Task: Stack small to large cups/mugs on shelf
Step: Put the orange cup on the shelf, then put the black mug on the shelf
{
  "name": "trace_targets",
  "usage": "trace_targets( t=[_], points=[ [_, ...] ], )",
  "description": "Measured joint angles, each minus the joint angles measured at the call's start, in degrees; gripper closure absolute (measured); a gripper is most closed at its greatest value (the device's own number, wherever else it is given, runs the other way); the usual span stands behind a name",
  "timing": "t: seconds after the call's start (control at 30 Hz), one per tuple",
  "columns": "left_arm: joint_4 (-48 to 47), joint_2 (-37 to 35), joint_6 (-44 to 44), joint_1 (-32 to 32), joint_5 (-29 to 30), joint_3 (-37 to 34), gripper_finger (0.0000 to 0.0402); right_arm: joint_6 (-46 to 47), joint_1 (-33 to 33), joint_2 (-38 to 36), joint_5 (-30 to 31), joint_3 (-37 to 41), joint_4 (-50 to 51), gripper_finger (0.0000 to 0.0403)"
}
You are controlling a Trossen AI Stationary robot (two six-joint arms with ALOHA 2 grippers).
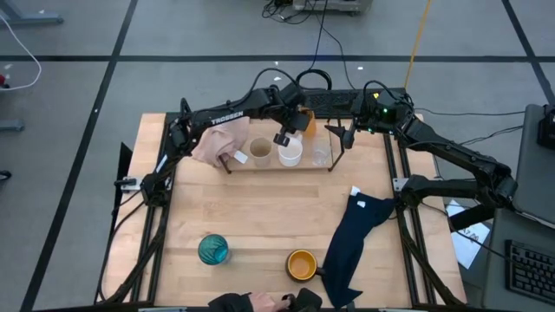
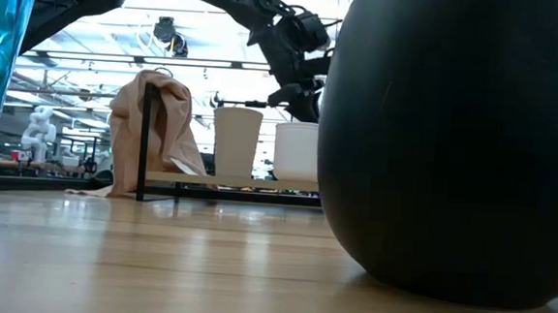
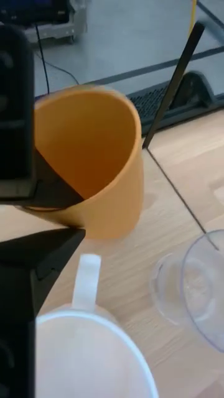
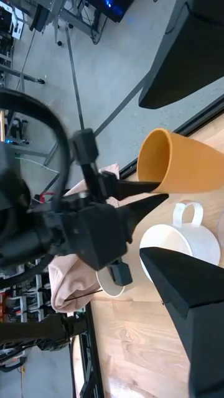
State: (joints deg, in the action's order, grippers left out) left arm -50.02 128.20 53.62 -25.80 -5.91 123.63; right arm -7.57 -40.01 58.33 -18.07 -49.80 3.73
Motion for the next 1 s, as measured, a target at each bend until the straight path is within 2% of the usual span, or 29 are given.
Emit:
trace_targets(
  t=[0.17,0.5,0.77,1.0],
  points=[
    [-2.09,-0.02,-0.41,0.0,-1.18,1.51,0.0316,0.02,0.0,0.0,0.0,0.0,0.0,0.003],
    [-2.33,0.0,-0.74,0.0,-1.89,1.51,0.0314,0.45,-0.02,0.0,0.0,0.0,0.02,0.003],
    [-2.75,-0.44,-0.15,0.11,4.59,1.64,0.0314,0.37,-0.02,0.0,0.0,0.0,0.0,0.003],
    [-8.59,-0.41,-2.72,1.41,4.99,9.33,0.0314,0.37,-0.02,-0.02,0.0,0.0,0.0,0.003]
  ],
)
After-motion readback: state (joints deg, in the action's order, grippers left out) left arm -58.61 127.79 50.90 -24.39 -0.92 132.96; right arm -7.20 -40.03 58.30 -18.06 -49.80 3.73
